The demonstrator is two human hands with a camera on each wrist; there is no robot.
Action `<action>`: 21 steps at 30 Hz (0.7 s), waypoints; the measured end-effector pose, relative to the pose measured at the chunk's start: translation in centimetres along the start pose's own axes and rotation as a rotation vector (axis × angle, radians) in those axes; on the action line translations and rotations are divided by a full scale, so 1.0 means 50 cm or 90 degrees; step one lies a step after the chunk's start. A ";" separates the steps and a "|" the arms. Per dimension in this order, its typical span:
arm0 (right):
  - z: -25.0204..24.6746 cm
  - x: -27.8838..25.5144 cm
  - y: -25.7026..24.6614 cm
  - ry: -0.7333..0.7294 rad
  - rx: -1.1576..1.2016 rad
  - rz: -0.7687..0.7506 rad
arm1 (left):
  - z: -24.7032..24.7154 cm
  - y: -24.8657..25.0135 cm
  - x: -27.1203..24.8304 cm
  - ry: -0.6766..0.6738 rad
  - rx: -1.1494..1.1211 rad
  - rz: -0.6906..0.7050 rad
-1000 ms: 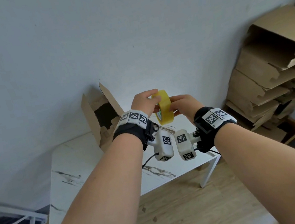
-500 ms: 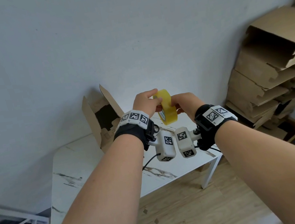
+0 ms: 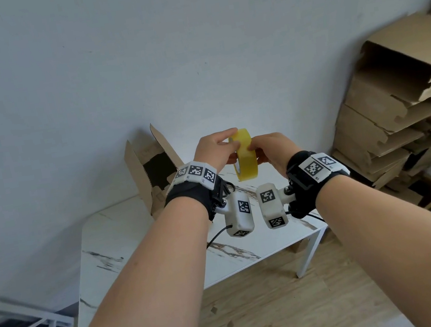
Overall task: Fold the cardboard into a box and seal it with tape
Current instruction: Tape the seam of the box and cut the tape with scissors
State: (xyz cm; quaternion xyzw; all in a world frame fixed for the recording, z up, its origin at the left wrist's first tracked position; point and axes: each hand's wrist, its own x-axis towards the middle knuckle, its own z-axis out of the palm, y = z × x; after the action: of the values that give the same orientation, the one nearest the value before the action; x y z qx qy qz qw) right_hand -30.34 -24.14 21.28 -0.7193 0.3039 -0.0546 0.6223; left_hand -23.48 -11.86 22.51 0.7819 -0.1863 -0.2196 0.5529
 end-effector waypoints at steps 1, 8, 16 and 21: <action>-0.001 -0.001 -0.005 0.007 0.003 0.010 | 0.001 0.000 -0.004 -0.008 -0.005 0.005; -0.004 -0.008 -0.009 0.020 0.022 0.038 | 0.004 0.004 -0.015 -0.007 -0.019 0.011; -0.009 -0.019 0.002 0.005 0.004 0.009 | 0.011 0.004 -0.009 0.017 -0.047 -0.027; -0.012 -0.026 0.009 0.009 -0.016 0.006 | 0.010 0.003 -0.004 0.020 -0.070 -0.051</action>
State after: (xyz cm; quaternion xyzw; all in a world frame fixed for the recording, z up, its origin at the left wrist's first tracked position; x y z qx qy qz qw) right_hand -31.82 -24.01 21.36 -0.7254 0.3124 -0.0527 0.6111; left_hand -23.94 -12.21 22.54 0.7605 -0.1341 -0.2391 0.5886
